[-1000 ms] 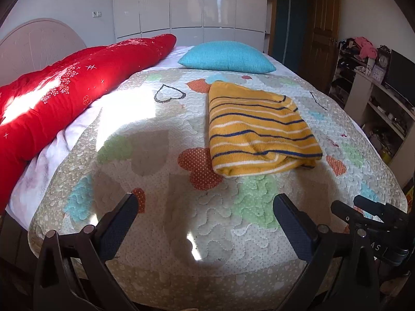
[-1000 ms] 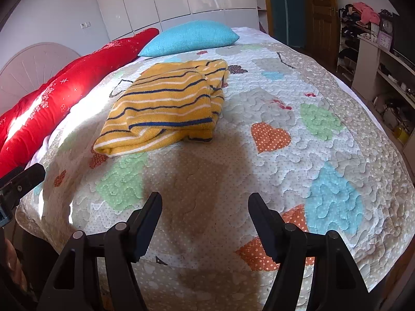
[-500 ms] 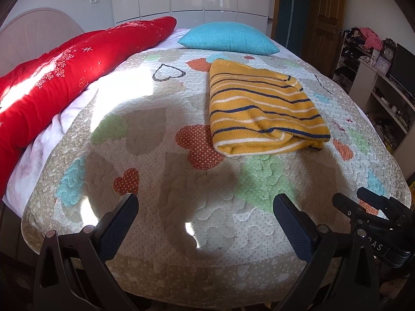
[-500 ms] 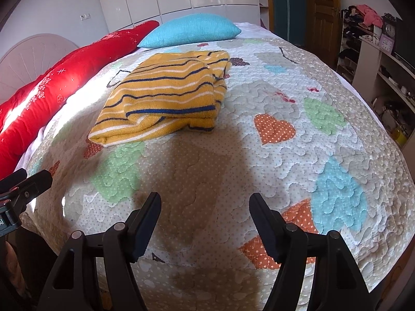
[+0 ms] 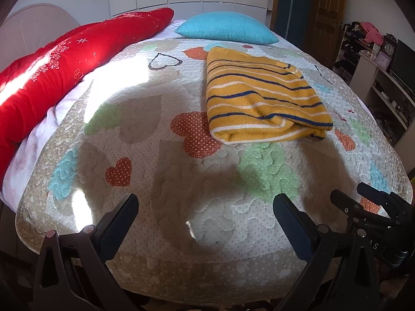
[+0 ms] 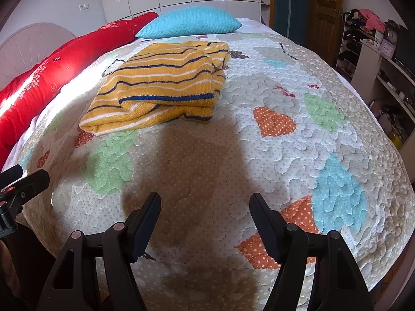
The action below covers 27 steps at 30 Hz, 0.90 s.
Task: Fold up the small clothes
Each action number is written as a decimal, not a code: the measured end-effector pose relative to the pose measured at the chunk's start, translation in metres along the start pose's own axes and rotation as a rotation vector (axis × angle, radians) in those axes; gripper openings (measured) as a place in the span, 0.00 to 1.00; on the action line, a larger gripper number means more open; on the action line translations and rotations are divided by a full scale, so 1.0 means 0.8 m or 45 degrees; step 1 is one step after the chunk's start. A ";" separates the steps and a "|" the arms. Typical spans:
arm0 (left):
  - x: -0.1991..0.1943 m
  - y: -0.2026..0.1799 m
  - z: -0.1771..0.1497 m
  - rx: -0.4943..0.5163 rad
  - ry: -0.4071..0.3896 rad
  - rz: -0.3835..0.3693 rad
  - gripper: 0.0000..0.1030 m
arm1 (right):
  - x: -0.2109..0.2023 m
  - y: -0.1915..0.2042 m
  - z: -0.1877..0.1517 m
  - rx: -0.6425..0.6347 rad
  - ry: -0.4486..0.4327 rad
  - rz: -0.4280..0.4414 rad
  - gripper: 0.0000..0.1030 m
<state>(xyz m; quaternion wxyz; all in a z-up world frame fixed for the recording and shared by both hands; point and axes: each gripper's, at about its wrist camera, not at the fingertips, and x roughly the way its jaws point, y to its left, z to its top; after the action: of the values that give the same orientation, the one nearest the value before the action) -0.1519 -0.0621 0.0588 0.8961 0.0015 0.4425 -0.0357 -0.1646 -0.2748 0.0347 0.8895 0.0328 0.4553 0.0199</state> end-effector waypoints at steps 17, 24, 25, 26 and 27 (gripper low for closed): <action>0.020 0.018 -0.005 -0.065 0.065 -0.015 1.00 | 0.015 0.018 0.022 -0.087 0.001 -0.047 0.74; 0.017 0.046 0.000 -0.133 0.033 0.028 1.00 | 0.024 0.033 0.029 -0.127 0.009 -0.062 0.74; 0.016 0.049 0.001 -0.138 0.028 0.029 1.00 | 0.025 0.036 0.029 -0.135 0.010 -0.062 0.74; 0.016 0.050 0.001 -0.143 0.023 0.028 1.00 | 0.025 0.039 0.029 -0.144 0.009 -0.066 0.74; 0.015 0.052 0.002 -0.147 0.017 0.024 1.00 | 0.026 0.041 0.029 -0.154 0.007 -0.073 0.74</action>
<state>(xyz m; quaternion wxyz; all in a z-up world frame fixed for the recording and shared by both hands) -0.1409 -0.0217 0.0489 0.8920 -0.0459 0.4497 -0.0017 -0.1339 -0.2417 0.0343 0.8889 -0.0342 0.4563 0.0219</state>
